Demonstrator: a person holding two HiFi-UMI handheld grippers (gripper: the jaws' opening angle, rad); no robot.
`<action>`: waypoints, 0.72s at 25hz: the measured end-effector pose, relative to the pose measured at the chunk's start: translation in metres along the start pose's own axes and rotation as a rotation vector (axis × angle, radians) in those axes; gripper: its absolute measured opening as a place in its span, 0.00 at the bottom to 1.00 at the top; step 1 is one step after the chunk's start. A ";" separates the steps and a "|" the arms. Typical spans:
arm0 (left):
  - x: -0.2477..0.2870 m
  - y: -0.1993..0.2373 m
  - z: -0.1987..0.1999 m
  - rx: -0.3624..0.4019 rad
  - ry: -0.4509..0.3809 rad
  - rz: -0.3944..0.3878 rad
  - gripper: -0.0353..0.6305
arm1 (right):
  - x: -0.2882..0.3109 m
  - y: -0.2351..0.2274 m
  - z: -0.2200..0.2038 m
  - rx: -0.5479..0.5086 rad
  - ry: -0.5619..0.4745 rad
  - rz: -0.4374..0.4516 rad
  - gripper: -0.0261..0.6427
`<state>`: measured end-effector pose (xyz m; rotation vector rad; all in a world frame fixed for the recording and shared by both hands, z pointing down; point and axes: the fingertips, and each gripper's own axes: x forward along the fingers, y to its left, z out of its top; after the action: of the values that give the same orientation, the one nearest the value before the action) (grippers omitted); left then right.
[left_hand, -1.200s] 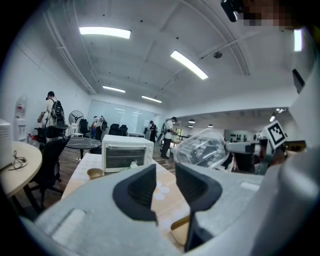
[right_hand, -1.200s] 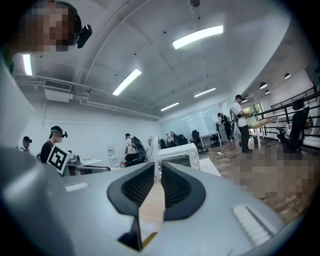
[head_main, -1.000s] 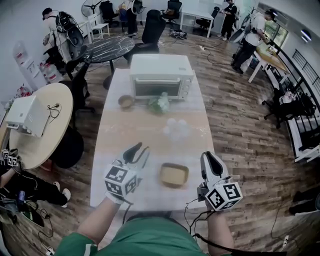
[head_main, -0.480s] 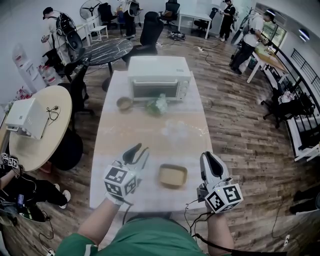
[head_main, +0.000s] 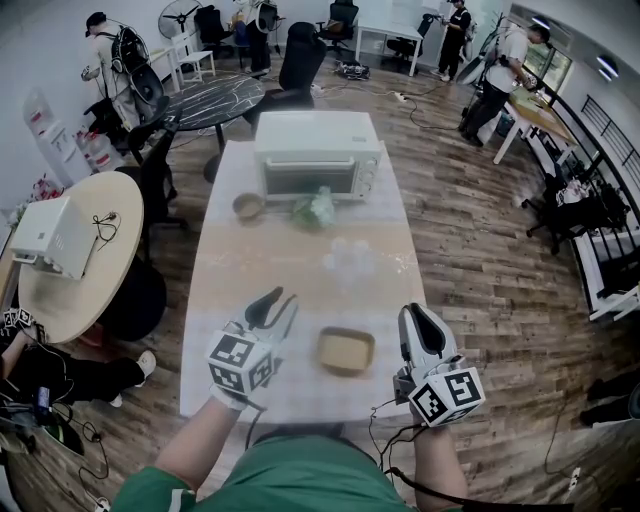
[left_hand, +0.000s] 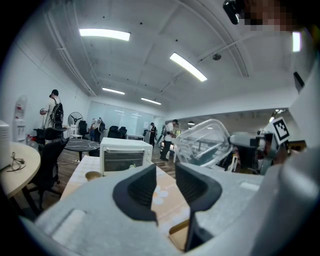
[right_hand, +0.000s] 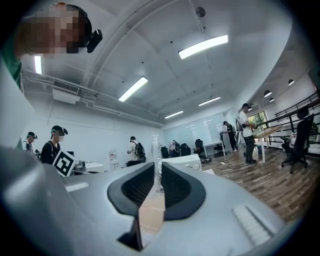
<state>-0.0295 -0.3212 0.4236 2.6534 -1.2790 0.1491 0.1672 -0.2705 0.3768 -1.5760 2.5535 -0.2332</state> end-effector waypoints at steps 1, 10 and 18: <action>0.000 -0.001 0.000 0.000 0.000 0.000 0.23 | 0.000 0.000 0.000 0.000 0.000 0.001 0.10; 0.000 0.001 -0.001 -0.004 0.003 0.003 0.23 | 0.001 0.001 0.001 -0.001 0.000 0.005 0.10; 0.002 -0.002 -0.002 -0.002 0.009 0.008 0.23 | 0.000 0.001 0.001 -0.003 0.000 0.016 0.10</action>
<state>-0.0270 -0.3211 0.4255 2.6438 -1.2865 0.1607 0.1665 -0.2697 0.3755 -1.5559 2.5666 -0.2286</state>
